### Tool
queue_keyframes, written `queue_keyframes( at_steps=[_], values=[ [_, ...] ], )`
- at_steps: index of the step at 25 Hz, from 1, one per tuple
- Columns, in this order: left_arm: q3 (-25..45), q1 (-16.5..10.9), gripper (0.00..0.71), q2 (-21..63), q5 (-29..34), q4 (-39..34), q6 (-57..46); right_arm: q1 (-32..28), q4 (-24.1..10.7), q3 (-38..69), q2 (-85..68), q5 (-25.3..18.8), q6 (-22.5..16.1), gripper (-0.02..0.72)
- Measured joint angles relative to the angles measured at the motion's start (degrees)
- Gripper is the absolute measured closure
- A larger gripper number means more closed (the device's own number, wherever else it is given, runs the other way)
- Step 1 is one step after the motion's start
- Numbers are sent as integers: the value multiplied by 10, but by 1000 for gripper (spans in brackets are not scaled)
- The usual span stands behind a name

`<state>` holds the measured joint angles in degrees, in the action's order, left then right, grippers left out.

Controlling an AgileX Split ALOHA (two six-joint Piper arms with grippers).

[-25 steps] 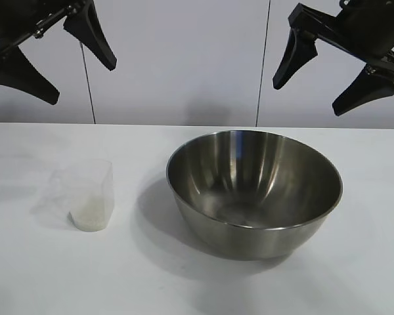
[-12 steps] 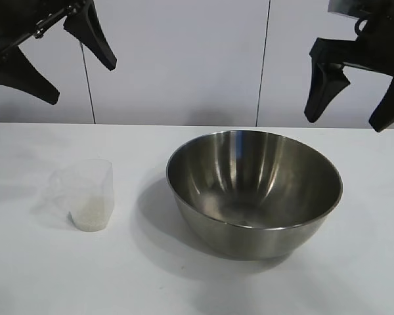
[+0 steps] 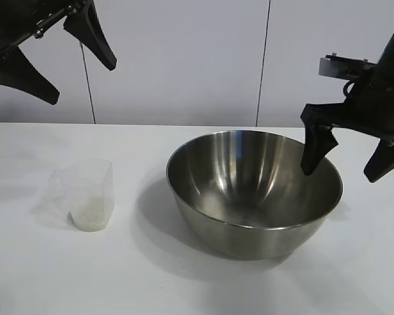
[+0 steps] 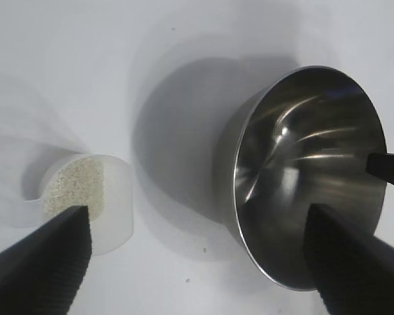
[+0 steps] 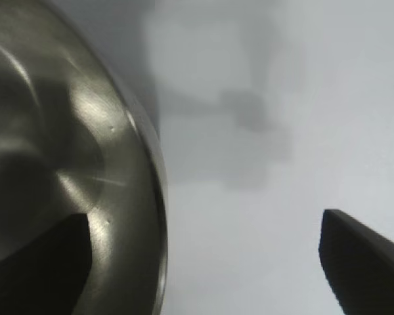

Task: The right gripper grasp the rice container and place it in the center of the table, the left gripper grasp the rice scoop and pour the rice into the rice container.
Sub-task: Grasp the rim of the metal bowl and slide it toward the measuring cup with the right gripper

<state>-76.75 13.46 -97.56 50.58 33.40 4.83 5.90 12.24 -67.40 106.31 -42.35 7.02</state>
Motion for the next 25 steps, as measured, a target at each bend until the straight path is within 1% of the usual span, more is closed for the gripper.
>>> queue_keyframes(
  at_steps=[4,11,14,17,22,25],
  values=[
    [0,0,77,0,0,0,0,0,6,0,25,12,1,63],
    [0,0,77,0,0,0,0,0,10,0,28,30,1,181],
    [0,0,77,0,0,0,0,0,10,0,28,32,1,264],
    [0,0,77,0,0,0,0,0,12,0,28,33,1,371],
    [0,0,77,0,0,0,0,0,16,0,28,33,0,454],
    [0,0,77,0,0,0,0,0,21,0,33,33,-1,533]
  ],
)
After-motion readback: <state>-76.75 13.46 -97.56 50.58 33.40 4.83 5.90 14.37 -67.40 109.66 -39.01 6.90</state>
